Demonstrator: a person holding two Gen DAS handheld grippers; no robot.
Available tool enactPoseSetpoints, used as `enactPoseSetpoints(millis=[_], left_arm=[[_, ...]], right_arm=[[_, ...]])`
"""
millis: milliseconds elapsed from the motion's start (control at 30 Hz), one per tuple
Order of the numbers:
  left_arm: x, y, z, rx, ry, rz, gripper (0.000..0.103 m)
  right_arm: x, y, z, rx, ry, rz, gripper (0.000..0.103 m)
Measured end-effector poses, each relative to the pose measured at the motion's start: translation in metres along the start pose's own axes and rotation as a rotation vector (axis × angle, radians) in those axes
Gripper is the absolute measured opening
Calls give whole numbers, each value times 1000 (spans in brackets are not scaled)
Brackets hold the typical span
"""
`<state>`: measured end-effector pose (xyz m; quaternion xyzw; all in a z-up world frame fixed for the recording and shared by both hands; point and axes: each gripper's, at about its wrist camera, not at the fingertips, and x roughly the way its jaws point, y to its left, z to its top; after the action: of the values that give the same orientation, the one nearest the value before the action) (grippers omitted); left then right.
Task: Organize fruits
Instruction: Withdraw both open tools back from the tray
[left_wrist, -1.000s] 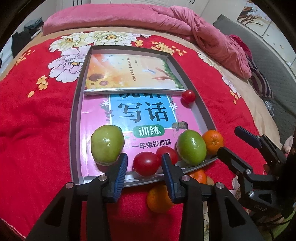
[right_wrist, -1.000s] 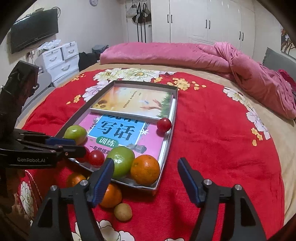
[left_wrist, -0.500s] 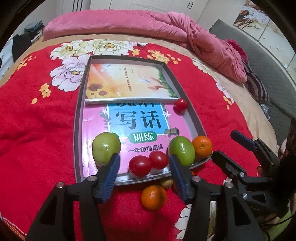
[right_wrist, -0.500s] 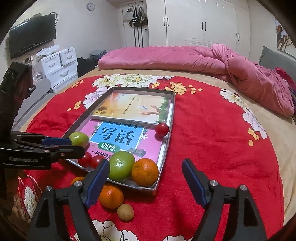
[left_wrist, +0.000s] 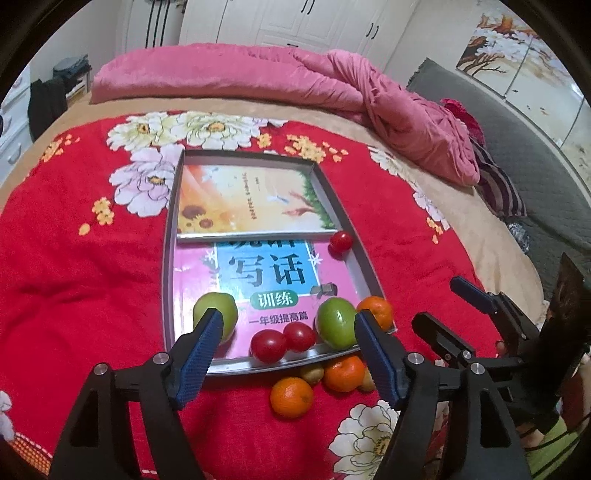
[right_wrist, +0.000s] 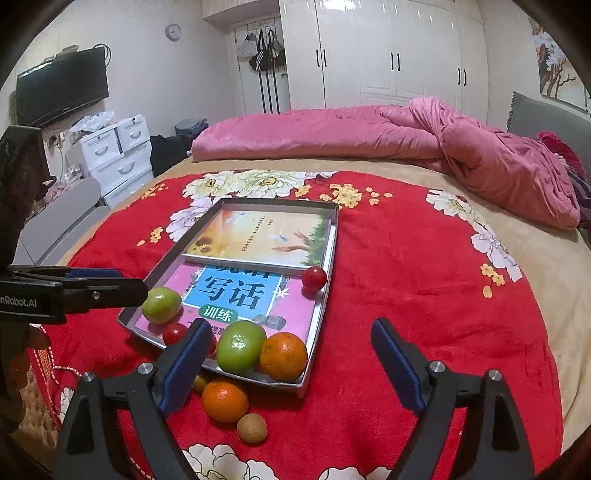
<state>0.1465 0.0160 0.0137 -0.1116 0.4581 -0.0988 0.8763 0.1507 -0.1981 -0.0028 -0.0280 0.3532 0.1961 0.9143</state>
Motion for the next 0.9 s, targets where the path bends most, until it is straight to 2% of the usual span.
enactPoseSetpoints(millis=[567,900], left_arm=[[-22,-10,0,37,-41,4,79],[-26,-12,-3,45,-34,-12,79]], right_arm=[[-23,10,4,-17,-51,33,91],[-29,13,1,-30,-50,39,91]])
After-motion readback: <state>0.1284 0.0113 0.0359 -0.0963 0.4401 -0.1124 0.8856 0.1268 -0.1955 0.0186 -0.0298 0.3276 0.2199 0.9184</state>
